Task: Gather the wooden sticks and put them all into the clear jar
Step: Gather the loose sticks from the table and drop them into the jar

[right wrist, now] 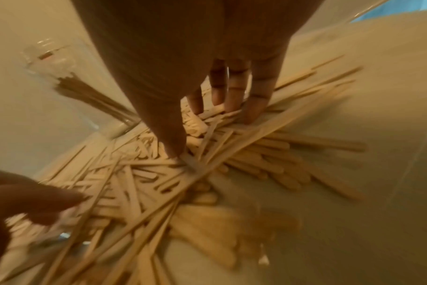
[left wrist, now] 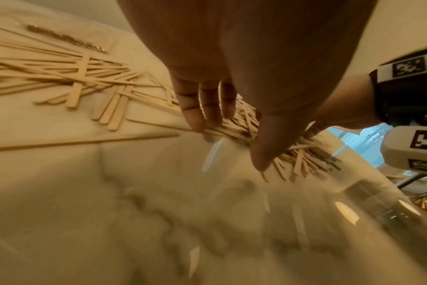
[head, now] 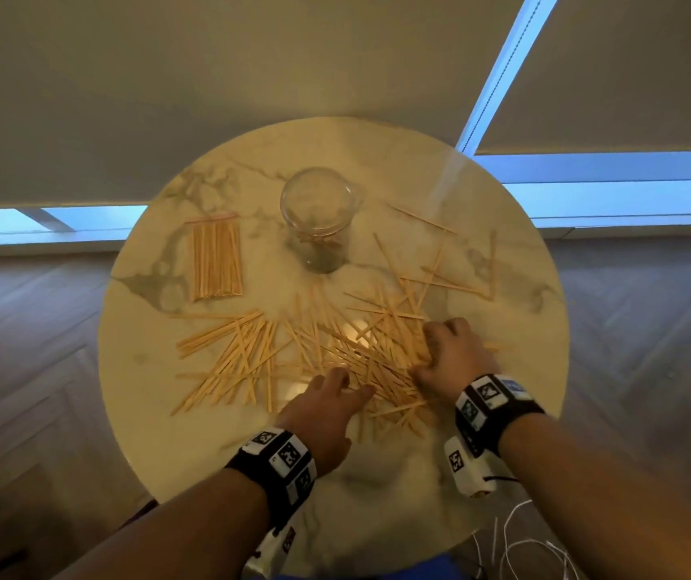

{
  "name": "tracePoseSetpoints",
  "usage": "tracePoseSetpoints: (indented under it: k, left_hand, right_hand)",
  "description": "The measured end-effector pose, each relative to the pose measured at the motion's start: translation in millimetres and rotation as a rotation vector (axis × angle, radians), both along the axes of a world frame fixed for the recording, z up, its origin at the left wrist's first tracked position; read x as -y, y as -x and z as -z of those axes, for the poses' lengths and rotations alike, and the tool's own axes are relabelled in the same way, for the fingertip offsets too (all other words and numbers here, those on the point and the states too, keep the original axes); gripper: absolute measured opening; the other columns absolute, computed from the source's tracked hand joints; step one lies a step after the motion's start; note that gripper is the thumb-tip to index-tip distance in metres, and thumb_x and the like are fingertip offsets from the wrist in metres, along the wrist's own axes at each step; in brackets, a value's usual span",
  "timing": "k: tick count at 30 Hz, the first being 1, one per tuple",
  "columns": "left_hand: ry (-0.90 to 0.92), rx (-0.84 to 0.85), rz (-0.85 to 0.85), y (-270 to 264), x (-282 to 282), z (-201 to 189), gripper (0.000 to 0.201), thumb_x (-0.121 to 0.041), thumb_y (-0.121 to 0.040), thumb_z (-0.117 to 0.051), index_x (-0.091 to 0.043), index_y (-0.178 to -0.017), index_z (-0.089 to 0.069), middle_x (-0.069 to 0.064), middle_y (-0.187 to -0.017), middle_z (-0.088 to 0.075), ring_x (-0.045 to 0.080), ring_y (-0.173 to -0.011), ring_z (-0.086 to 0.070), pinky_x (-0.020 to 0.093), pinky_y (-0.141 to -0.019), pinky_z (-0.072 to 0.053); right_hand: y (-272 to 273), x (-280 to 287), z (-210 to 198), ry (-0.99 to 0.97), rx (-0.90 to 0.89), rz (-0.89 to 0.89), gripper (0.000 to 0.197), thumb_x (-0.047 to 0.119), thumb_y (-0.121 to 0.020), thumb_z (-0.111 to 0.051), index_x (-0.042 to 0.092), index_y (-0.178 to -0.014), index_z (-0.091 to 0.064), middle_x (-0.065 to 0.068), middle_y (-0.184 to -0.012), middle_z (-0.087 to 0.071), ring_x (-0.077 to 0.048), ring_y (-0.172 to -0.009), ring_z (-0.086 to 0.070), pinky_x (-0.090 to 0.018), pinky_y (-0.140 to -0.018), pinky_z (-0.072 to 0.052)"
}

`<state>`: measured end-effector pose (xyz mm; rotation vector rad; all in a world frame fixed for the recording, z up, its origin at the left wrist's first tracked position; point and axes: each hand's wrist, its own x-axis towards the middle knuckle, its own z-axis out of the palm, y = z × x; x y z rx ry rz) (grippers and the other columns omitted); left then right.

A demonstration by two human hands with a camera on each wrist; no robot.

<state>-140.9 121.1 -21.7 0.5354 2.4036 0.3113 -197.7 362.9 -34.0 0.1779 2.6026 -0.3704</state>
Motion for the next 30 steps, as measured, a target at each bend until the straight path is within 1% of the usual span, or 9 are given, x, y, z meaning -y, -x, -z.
tracePoseSetpoints:
  k: [3,5,8,9,13,16,20,25,30]
  left_hand:
    - [0.075,0.005,-0.02,-8,-5,2,0.081,-0.035,-0.086,-0.068,-0.042,-0.153,-0.023,0.0,-0.15,-0.025,0.028,-0.132,-0.038,0.043,-0.095,-0.053]
    - [0.1,-0.002,-0.066,-12,-5,2,0.074,-0.036,-0.087,-0.065,-0.038,-0.15,-0.027,0.0,-0.147,-0.029,0.027,-0.13,-0.04,0.043,-0.094,-0.053]
    - [0.116,0.008,-0.152,-16,-4,3,0.066,-0.037,-0.088,-0.063,-0.032,-0.148,-0.034,0.0,-0.148,-0.032,0.026,-0.131,-0.039,0.041,-0.098,-0.052]
    - [0.117,0.006,-0.178,-18,-4,3,0.064,-0.034,-0.089,-0.063,-0.031,-0.147,-0.036,0.0,-0.149,-0.032,0.025,-0.131,-0.039,0.04,-0.098,-0.052]
    - [0.106,-0.035,-0.243,-23,-4,4,0.058,-0.029,-0.091,-0.062,-0.028,-0.145,-0.042,-0.001,-0.148,-0.034,0.024,-0.131,-0.04,0.036,-0.099,-0.05]
    - [0.083,-0.051,-0.273,-26,-4,5,0.055,-0.029,-0.094,-0.06,-0.028,-0.146,-0.043,-0.002,-0.149,-0.034,0.023,-0.132,-0.039,0.035,-0.102,-0.047]
    - [0.023,-0.064,-0.3,-28,2,9,0.057,-0.033,-0.09,-0.062,-0.028,-0.145,-0.046,-0.003,-0.149,-0.036,0.023,-0.132,-0.04,0.036,-0.104,-0.046]
    - [-0.091,-0.096,-0.383,-29,15,15,0.057,-0.043,-0.089,-0.062,-0.029,-0.143,-0.048,-0.005,-0.149,-0.037,0.021,-0.134,-0.042,0.033,-0.109,-0.043]
    - [-0.178,-0.133,-0.495,-23,31,13,0.053,-0.043,-0.088,-0.064,-0.028,-0.138,-0.055,-0.008,-0.145,-0.043,0.017,-0.132,-0.044,0.029,-0.109,-0.04]
  right_hand:
    - [-5,6,2,0.114,-0.035,-0.081,0.065,0.051,-0.083,-0.072,0.032,-0.141,-0.048,0.004,-0.134,-0.046,-0.022,-0.121,-0.054,-0.035,-0.093,-0.049]
    - [-6,4,0,0.098,-0.073,-0.123,0.067,0.06,-0.08,-0.07,0.034,-0.138,-0.048,0.006,-0.131,-0.047,-0.021,-0.121,-0.05,-0.037,-0.095,-0.048]
    - [-5,5,-1,-0.013,-0.069,-0.175,0.077,0.072,-0.072,-0.068,0.032,-0.135,-0.047,0.002,-0.129,-0.048,-0.024,-0.119,-0.048,-0.042,-0.096,-0.049]
    - [-5,8,0,-0.035,-0.054,-0.203,0.076,0.069,-0.073,-0.068,0.03,-0.135,-0.047,0.0,-0.129,-0.05,-0.025,-0.118,-0.049,-0.043,-0.095,-0.05]
    - [-1,27,6,-0.037,-0.059,-0.287,0.052,0.043,-0.084,-0.064,0.023,-0.13,-0.05,-0.003,-0.124,-0.056,-0.027,-0.112,-0.053,-0.044,-0.09,-0.052]
    - [4,40,11,0.014,-0.062,-0.268,0.044,0.033,-0.089,-0.061,0.019,-0.129,-0.05,-0.005,-0.124,-0.055,-0.027,-0.111,-0.054,-0.044,-0.088,-0.053]
    - [8,53,20,0.055,-0.066,-0.27,0.035,0.022,-0.093,-0.055,0.017,-0.128,-0.05,-0.007,-0.126,-0.052,-0.029,-0.113,-0.052,-0.045,-0.088,-0.052]
    - [11,51,21,0.07,-0.063,-0.257,0.033,0.023,-0.096,-0.053,0.016,-0.128,-0.05,-0.007,-0.126,-0.052,-0.027,-0.11,-0.052,-0.045,-0.091,-0.051]
    - [14,51,-3,0.023,-0.072,-0.327,0.033,0.027,-0.101,-0.043,0.02,-0.133,-0.043,-0.008,-0.114,-0.06,-0.03,-0.096,-0.058,-0.045,-0.087,-0.05]
